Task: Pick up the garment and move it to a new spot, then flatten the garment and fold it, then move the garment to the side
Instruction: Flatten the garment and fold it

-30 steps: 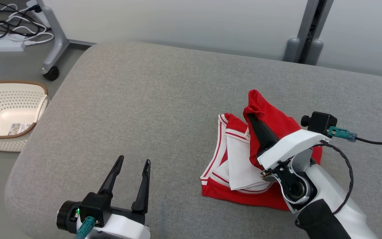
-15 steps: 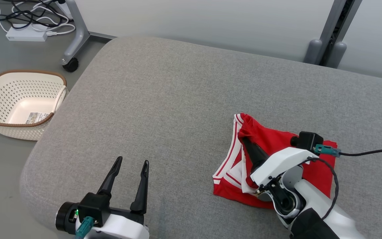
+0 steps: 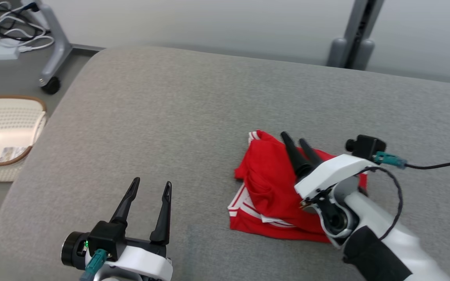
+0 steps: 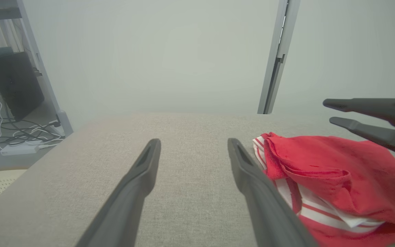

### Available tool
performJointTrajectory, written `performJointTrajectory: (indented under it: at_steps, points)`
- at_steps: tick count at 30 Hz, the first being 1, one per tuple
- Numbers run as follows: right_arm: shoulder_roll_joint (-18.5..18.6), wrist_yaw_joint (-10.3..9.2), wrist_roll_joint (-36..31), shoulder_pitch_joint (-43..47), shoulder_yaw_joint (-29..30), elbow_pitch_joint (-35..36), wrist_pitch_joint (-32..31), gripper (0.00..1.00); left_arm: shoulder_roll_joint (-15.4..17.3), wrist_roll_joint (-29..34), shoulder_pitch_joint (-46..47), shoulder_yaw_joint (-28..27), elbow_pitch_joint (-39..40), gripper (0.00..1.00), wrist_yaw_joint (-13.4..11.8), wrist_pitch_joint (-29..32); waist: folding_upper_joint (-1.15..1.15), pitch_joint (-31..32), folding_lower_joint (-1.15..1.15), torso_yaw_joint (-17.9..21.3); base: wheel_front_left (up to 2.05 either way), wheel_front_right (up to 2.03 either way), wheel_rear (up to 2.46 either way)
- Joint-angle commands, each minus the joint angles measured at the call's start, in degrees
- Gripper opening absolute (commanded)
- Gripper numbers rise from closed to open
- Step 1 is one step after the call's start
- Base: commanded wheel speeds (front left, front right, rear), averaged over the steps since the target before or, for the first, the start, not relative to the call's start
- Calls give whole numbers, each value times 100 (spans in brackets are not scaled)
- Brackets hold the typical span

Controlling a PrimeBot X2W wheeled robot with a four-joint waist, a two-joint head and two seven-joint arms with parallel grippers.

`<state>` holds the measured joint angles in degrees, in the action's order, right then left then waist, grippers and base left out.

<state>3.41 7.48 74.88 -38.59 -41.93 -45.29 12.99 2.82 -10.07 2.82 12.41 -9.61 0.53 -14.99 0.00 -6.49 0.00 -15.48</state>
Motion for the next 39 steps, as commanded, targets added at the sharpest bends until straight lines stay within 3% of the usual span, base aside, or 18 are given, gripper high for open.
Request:
performJointTrajectory:
  at_steps: [1,6,10,17,18,28,39]
  points:
    - [159,4,-168,-76,-1,-95,99,100,18,20,107,-36,19,100,23,-22,0,-3,0,234,0,0,0]
    - [389,4,-743,-157,192,-370,225,100,22,-7,232,-56,-16,100,67,-22,0,12,0,731,0,0,0]
    - [544,4,-1518,-125,681,-460,226,100,20,11,311,-26,-52,100,128,-22,0,22,0,1132,0,0,0]
    - [516,4,-2997,372,1601,-60,224,100,22,-67,396,47,-119,100,78,-22,0,105,0,1639,0,0,0]
    - [555,4,-3467,549,1803,147,225,100,23,-109,393,76,-132,100,37,-22,0,141,0,1717,0,0,0]
    - [541,4,-5318,1790,2884,1438,226,100,22,-291,236,164,-160,100,-166,-22,0,347,0,1778,0,0,0]
    - [332,4,-5918,2678,3366,2188,225,100,23,-394,95,204,-189,100,-268,-22,0,532,0,1698,0,0,0]
